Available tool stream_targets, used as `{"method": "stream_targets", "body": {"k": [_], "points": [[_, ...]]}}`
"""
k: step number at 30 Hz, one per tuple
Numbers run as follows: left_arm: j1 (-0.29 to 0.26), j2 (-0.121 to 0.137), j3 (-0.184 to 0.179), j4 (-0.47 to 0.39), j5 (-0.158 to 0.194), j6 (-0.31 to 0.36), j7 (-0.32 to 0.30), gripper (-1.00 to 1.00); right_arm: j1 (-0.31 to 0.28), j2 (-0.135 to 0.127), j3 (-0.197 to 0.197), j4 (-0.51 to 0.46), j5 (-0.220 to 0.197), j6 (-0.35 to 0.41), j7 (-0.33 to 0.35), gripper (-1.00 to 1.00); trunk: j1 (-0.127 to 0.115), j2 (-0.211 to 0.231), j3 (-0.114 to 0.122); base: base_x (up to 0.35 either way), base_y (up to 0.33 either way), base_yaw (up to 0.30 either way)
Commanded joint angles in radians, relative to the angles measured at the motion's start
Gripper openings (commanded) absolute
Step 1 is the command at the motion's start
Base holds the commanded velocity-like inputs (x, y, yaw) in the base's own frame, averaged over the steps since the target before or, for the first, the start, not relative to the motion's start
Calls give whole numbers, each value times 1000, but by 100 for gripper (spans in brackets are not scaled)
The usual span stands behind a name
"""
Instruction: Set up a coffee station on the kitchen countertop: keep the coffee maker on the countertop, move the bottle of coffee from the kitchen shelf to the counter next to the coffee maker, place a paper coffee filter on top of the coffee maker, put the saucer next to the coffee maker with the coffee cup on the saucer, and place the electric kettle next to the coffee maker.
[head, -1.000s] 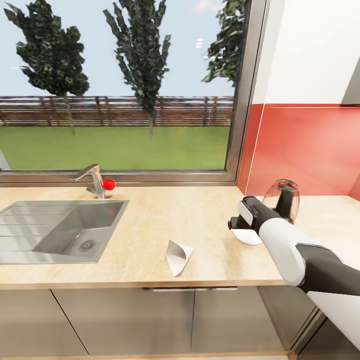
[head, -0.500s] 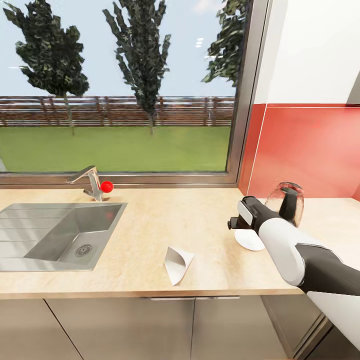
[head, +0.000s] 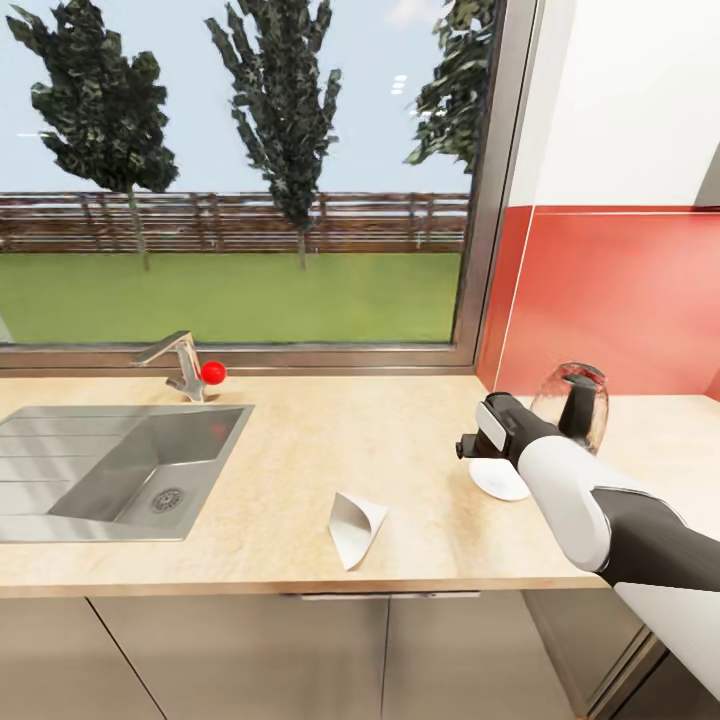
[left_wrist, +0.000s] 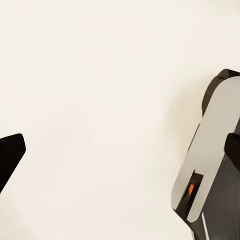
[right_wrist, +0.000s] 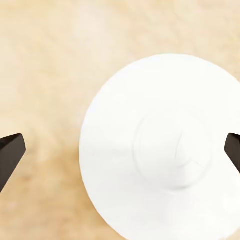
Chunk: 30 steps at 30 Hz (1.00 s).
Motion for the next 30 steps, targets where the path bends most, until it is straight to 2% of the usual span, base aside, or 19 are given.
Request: {"method": "stream_targets", "body": {"k": [1,22,30], "points": [[0,0,3,0,7,-1,-7,100,0,1,-8,-1,2,3,-5,100,4,-8,-4,0,0,0],[0,0,3,1,7,0,-7,100,0,3,-8,-1,2,6,-5,100,85,-155,-70,0,0,0],[0,0,3,1,7,0,-8,100,0,6,-8,-1,1,61,-6,100,115,-211,-95,0,0,0]]}}
